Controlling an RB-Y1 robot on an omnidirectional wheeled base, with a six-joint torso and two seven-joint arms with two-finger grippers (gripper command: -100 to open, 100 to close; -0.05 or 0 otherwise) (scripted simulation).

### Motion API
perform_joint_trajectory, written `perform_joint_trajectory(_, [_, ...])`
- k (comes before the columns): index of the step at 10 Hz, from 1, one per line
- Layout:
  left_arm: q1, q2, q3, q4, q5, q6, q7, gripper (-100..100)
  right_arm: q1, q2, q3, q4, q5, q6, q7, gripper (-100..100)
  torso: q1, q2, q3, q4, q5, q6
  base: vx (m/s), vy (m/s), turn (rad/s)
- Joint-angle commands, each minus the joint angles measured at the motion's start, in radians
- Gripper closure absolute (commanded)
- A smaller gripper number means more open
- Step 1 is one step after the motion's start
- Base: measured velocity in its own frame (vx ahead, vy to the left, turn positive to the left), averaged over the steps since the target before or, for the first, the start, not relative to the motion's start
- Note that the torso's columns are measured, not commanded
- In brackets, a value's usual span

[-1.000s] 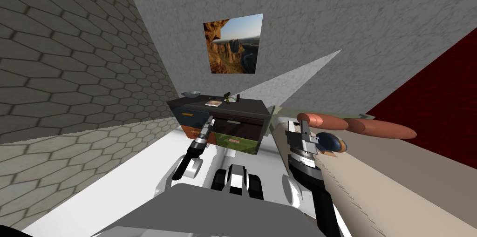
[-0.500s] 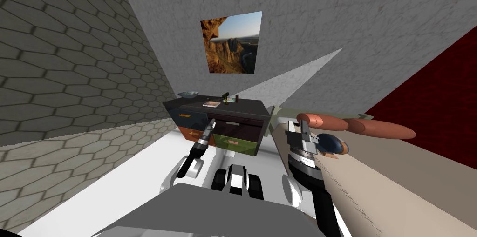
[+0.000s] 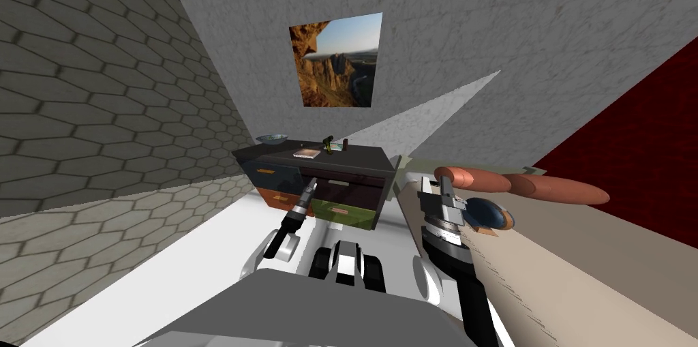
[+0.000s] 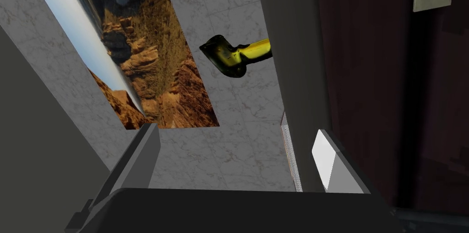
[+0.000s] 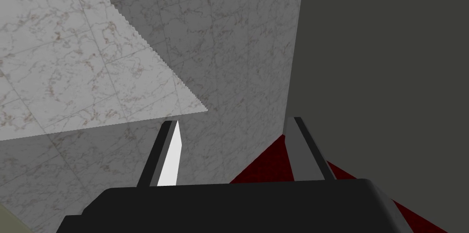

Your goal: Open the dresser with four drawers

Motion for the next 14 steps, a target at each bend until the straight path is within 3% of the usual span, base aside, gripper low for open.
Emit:
perform_joint_trajectory(1, [-0.02,-0.006,-0.002,0.07,-0.003,-0.009,-0.002,-100,0.0,0.0,0.0,0.0,0.0,0.0,0.0,0,0.0,0.0,0.0,0.0,0.0,0.0,0.05,-0.014,-0.032])
perform_joint_trajectory(2, [-0.02,-0.006,-0.002,0.076,-0.003,-0.009,-0.002,-100,0.0,0.0,0.0,0.0,0.0,0.0,0.0,0,0.0,-0.002,-0.001,0.0,0.0,0.0,0.038,-0.006,-0.009])
perform_joint_trajectory(8, [-0.064,-0.036,-0.006,0.256,-0.01,-0.032,-0.008,-100,0.0,0.0,0.0,0.0,0.0,0.0,0.0,0,0.0,-0.001,-0.001,0.0,0.0,0.0,0.05,-0.009,-0.028])
perform_joint_trajectory(14, [-0.096,-0.099,-0.01,0.386,-0.015,-0.049,-0.013,-100,0.0,0.0,0.0,0.0,0.0,0.0,0.0,0,0.0,-0.001,0.0,0.0,0.0,0.0,0.043,-0.009,-0.021])
